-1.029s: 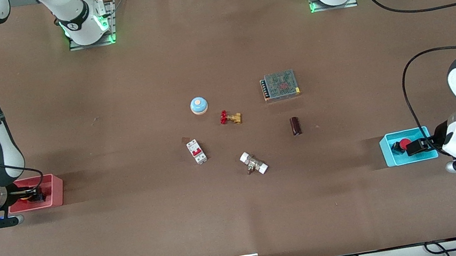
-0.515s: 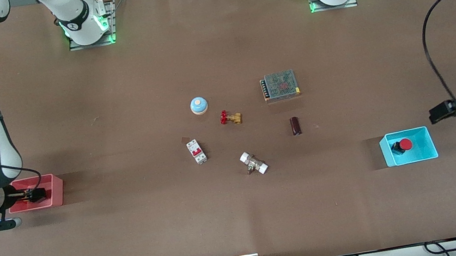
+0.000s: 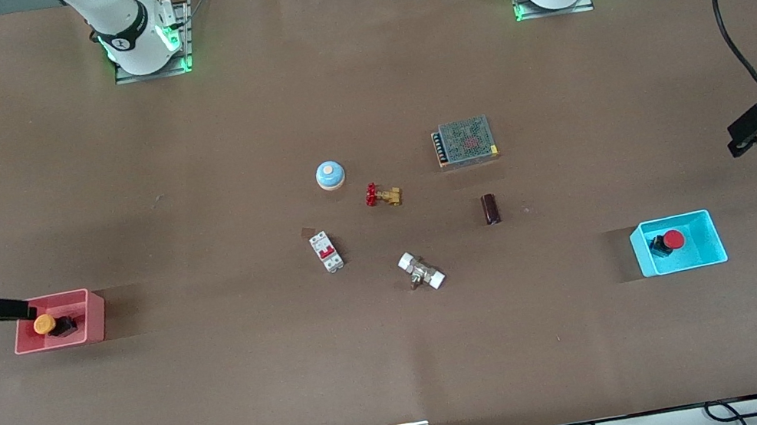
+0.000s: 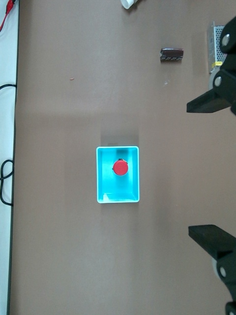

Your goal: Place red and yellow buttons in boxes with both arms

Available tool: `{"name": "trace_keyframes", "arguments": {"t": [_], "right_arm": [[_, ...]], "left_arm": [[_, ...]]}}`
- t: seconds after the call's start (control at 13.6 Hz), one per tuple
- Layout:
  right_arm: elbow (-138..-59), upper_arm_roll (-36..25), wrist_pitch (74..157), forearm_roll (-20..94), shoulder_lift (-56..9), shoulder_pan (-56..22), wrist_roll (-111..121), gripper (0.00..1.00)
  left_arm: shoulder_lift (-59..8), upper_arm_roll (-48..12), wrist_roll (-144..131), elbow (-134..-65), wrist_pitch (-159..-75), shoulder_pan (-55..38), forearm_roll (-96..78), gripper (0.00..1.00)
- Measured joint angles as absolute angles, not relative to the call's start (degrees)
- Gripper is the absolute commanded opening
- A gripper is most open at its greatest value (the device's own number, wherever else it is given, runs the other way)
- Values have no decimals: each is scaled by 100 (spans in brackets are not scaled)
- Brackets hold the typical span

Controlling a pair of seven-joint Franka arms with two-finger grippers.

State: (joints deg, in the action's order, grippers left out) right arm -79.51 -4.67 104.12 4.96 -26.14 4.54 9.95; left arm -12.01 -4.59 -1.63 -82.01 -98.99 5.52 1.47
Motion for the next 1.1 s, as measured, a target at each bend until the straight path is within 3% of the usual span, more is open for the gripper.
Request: {"name": "trace_keyframes", "arguments": {"t": [0.44,0.66,1.1], "right_arm": [[-7972,-479,9241,495,-1538,77,500,100],[-8037,-540,8709,452,-1200,106,326,100],[-9061,-450,9175,-94,-367,-15,316,100]], "left_arm": [[-353,-463,-116,-9356,-10235,566,97,100],[-192,-463,-115,-9559,-10288,569,95,100],[-146,-459,-51,-9553,-10275,593,95,100]]}}
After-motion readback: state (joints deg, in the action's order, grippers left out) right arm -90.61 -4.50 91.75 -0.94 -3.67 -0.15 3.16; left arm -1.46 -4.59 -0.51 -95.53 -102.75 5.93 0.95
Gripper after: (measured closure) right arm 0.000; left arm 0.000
